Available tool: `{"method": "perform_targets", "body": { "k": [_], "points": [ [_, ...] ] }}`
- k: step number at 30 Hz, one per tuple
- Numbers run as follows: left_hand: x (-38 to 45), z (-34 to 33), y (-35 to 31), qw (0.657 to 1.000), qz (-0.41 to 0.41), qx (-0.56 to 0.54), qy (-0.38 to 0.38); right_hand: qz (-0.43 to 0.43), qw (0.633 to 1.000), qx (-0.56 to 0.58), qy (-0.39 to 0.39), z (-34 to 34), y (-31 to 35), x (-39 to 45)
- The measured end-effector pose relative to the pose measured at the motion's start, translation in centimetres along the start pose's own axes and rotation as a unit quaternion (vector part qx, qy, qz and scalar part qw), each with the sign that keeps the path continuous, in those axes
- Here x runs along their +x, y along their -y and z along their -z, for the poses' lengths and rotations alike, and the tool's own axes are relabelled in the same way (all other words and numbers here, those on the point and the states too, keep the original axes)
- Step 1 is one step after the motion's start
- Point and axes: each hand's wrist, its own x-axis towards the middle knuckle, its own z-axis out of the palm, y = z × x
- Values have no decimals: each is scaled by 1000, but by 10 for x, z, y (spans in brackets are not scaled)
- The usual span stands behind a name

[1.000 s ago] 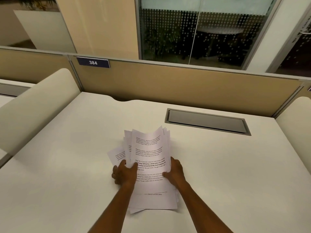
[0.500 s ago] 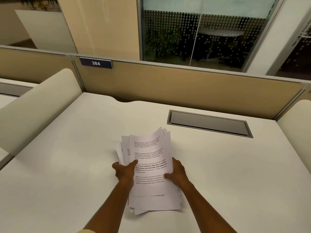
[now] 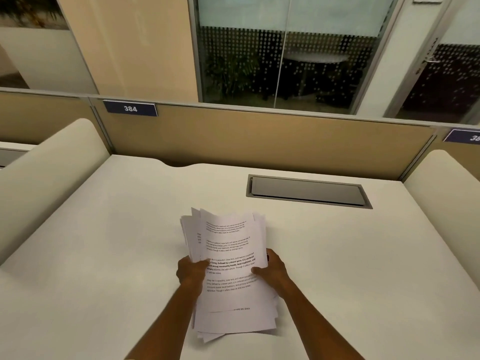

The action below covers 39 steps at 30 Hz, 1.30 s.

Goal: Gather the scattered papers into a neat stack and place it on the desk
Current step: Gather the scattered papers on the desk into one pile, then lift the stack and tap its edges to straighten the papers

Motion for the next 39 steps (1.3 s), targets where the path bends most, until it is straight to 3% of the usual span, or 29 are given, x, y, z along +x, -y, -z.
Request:
{"method": "perform_targets", "body": {
  "k": [5,12,22,30,39],
  "points": [
    [-7,-7,-5,991,-112,70,37,-15,998,59,4,8,-9,-2],
    [-15,-17,-19,963,-221,42,149,-20,985,171,-27,39,-31,0],
    [-27,-36,-70,935,-229,-39,268,-20,923,385,-5,88,-19,-4],
    [-31,-55,-91,919,-244,-75,299,73,918,382,-77,108,15,-2],
    [-31,-67,-92,924,-253,-108,266,115,908,376,-143,118,23,-3]
  ]
}}
